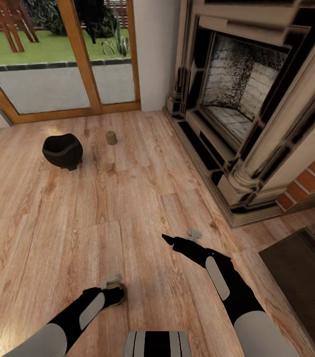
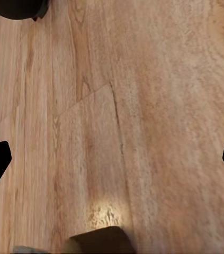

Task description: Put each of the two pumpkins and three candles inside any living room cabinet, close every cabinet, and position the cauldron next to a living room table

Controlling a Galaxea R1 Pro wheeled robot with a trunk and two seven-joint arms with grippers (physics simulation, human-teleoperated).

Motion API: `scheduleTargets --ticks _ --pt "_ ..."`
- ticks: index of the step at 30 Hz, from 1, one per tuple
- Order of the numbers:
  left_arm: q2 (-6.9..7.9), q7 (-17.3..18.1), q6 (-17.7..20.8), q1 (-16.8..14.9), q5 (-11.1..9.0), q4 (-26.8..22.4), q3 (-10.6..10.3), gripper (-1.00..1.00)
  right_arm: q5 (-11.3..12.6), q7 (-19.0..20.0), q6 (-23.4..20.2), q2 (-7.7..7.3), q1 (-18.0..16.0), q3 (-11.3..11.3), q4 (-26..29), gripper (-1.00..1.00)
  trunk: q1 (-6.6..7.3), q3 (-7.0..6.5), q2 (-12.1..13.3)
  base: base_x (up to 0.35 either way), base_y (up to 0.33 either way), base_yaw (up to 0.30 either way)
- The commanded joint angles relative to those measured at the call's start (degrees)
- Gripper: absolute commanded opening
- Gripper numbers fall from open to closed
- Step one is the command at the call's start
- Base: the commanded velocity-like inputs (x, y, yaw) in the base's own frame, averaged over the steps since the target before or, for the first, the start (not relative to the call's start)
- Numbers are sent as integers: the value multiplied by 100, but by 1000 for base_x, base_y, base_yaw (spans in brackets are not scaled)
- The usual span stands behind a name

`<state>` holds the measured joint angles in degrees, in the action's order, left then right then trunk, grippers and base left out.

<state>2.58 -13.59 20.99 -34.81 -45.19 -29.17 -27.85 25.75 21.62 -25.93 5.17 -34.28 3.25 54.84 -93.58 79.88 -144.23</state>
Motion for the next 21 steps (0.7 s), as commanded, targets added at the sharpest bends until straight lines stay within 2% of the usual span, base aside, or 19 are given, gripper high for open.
scheduleTargets --ticks 1,8,10,11,13,14,15,17,21 --pt "31 0 18 1 -7 -90 -1 -100 0 0 0 -3 0 0 0 100 0 0 0 0 0 0" --pt "90 -159 71 -7 -18 -363 8 -100 0 0 -6 -14 0 0 0 100 0 0 0 0 0 0" --pt "87 -263 80 -16 -19 -401 13 -100 0 0 -8 -15 0 -2 0 100 0 0 0 0 0 0" --pt "94 -419 148 -18 -22 -604 18 -100 -3 0 -6 -16 0 -6 0 100 0 0 0 0 0 0" --pt "133 -631 434 -19 -27 -884 32 -100 -7 0 -5 -19 0 -14 0 100 0 0 0 0 0 0" --pt "177 -830 826 -18 -31 -1200 128 -100 -8 0 -7 -22 0 -25 3 100 0 0 0 0 0 0" --pt "188 -908 989 -14 -32 -1374 206 -100 -8 0 -6 -23 0 -32 3 100 0 0 0 0 0 0" --pt "207 -1028 1260 -10 -27 -1748 415 -100 -9 -5 -6 -27 0 -40 5 100 0 0 0 0 0 0" --pt "204 -1087 1743 -22 -10 -2096 625 -100 -9 -8 -3 -27 0 -43 8 100 0 0 0 0 0 0"
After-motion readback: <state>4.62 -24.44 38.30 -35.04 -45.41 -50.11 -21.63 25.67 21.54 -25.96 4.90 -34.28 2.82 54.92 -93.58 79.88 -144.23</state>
